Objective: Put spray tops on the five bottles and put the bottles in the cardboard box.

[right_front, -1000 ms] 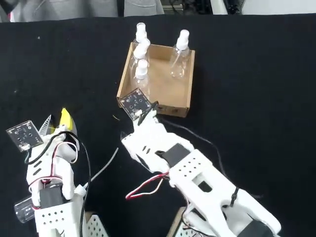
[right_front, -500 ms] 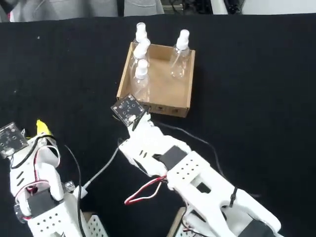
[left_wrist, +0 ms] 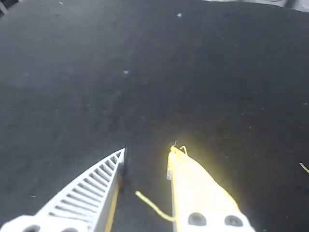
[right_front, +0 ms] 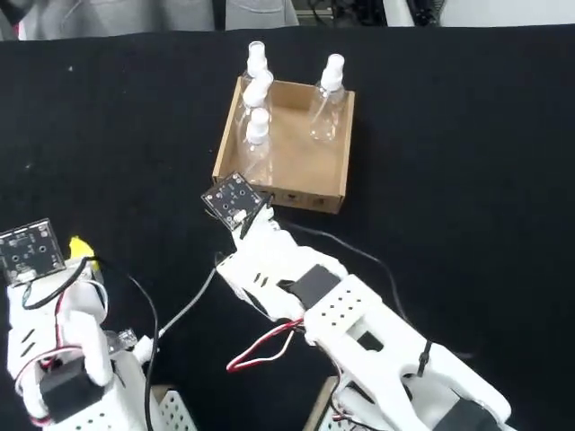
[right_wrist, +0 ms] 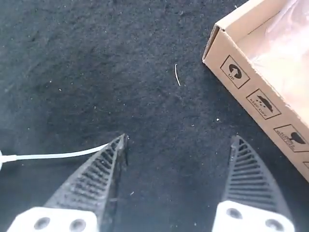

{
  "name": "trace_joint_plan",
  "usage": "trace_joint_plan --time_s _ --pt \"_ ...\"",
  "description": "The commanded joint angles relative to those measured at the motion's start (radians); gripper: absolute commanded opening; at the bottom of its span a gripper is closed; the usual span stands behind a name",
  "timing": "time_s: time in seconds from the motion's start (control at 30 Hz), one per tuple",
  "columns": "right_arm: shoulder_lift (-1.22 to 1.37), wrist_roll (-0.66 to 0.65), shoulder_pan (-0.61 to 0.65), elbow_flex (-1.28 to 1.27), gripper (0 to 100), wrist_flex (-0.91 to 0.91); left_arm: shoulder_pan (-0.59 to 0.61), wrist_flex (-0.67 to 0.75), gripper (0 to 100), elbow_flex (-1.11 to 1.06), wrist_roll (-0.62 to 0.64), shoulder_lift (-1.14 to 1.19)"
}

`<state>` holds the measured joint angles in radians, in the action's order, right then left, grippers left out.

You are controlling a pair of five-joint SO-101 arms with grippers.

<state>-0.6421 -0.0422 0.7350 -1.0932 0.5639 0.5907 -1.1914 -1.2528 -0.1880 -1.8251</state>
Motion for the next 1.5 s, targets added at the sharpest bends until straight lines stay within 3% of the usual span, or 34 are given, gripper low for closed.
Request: trace_joint_plan --time_s 0.0,0.1,0.33,0.67,1.1,1.47 --pt "-0.015 -0.011 0.015 0.070 28.6 -0.002 0.041 -0.038 14 0.119 -0.081 0.005" --pt "-0.015 -0.011 0.015 0.070 28.6 -0.002 0.044 -0.080 14 0.165 -0.163 0.028" --pt "-0.015 -0.012 0.015 0.070 28.6 -0.002 0.041 -0.226 14 0.351 -0.221 0.301" --pt "-0.015 -0.012 0.015 0.070 28.6 -0.002 0.082 -0.505 20 0.558 -0.643 0.603" --pt "-0.015 -0.012 0.015 0.070 28.6 -0.002 0.222 -0.523 21 0.549 -1.077 0.787" --pt "-0.015 -0.012 0.015 0.070 28.6 -0.002 0.239 -0.555 20 0.544 -1.303 0.971"
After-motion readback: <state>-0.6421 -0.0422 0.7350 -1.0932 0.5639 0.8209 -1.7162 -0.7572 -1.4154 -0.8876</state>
